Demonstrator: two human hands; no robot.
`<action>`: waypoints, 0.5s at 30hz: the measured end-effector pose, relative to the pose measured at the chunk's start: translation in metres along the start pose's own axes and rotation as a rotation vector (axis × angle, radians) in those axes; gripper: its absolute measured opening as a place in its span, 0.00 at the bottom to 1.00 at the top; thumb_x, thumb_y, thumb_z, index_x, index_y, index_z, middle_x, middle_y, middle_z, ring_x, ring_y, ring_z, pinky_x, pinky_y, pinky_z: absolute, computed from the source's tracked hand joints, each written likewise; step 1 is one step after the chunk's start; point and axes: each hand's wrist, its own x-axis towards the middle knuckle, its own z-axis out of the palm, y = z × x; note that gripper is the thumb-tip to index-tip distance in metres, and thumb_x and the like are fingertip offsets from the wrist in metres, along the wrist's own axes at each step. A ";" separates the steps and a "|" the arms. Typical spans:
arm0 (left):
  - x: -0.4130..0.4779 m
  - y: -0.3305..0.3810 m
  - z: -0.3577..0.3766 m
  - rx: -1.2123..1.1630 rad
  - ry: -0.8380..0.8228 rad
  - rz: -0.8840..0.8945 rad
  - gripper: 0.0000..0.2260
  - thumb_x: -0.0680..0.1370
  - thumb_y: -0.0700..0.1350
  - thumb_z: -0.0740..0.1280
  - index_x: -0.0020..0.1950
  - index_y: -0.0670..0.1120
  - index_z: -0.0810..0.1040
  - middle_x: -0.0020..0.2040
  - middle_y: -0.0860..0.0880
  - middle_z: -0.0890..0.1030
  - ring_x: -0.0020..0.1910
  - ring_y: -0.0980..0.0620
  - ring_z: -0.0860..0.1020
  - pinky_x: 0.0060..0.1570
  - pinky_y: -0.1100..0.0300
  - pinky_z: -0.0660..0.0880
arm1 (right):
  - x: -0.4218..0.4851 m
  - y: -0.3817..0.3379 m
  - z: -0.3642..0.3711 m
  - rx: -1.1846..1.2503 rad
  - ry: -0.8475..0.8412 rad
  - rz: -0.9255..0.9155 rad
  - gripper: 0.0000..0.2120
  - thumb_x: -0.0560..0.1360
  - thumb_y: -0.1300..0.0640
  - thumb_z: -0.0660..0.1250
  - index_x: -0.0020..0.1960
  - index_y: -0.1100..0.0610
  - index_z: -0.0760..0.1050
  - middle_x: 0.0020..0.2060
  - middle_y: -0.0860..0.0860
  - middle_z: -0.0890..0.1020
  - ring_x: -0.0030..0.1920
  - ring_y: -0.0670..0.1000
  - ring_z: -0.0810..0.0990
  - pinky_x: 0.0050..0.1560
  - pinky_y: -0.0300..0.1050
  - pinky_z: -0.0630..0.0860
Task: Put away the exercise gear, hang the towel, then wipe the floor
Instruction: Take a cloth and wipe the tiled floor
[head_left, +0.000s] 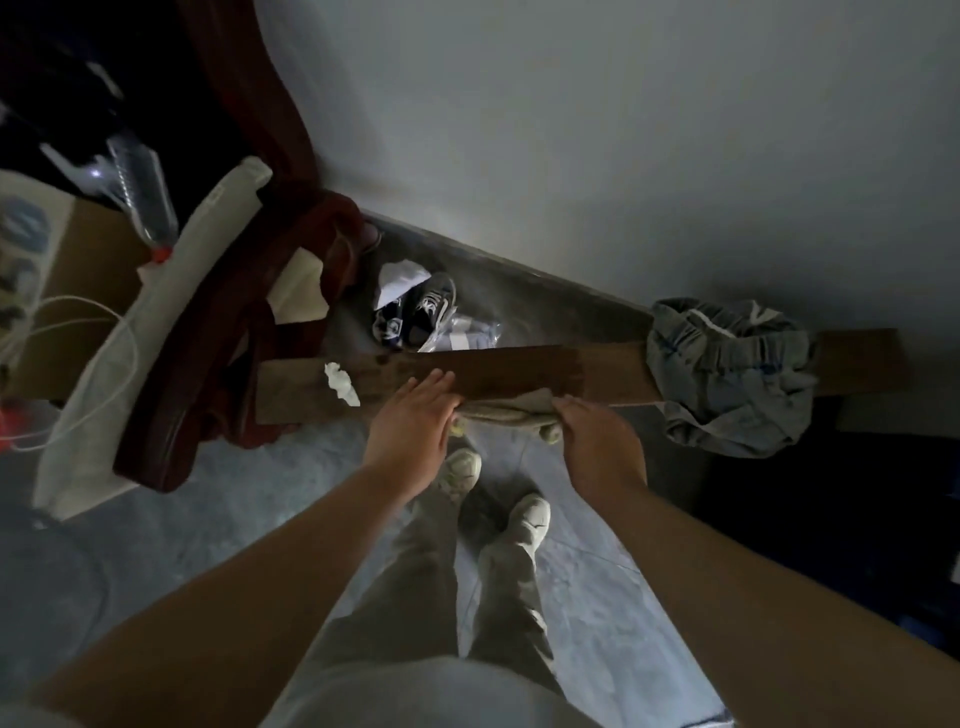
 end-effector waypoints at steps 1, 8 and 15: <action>0.011 -0.004 0.002 -0.001 0.006 -0.002 0.12 0.81 0.43 0.61 0.60 0.45 0.81 0.70 0.45 0.76 0.72 0.48 0.71 0.71 0.47 0.68 | 0.014 0.002 0.003 -0.012 -0.003 -0.009 0.21 0.79 0.63 0.62 0.71 0.53 0.73 0.68 0.53 0.77 0.68 0.56 0.74 0.69 0.53 0.71; 0.077 -0.038 0.021 0.045 0.051 0.089 0.16 0.79 0.38 0.66 0.67 0.46 0.76 0.70 0.47 0.76 0.73 0.48 0.70 0.72 0.46 0.67 | 0.105 0.005 0.016 -0.122 0.066 -0.043 0.25 0.76 0.65 0.67 0.72 0.54 0.71 0.71 0.53 0.73 0.71 0.55 0.70 0.72 0.51 0.65; 0.065 -0.075 0.100 0.142 -0.211 0.074 0.17 0.78 0.42 0.67 0.68 0.47 0.78 0.74 0.47 0.72 0.75 0.47 0.66 0.75 0.47 0.61 | 0.123 0.029 0.090 -0.261 -0.226 -0.097 0.24 0.76 0.61 0.68 0.71 0.53 0.71 0.73 0.56 0.70 0.73 0.57 0.67 0.73 0.54 0.64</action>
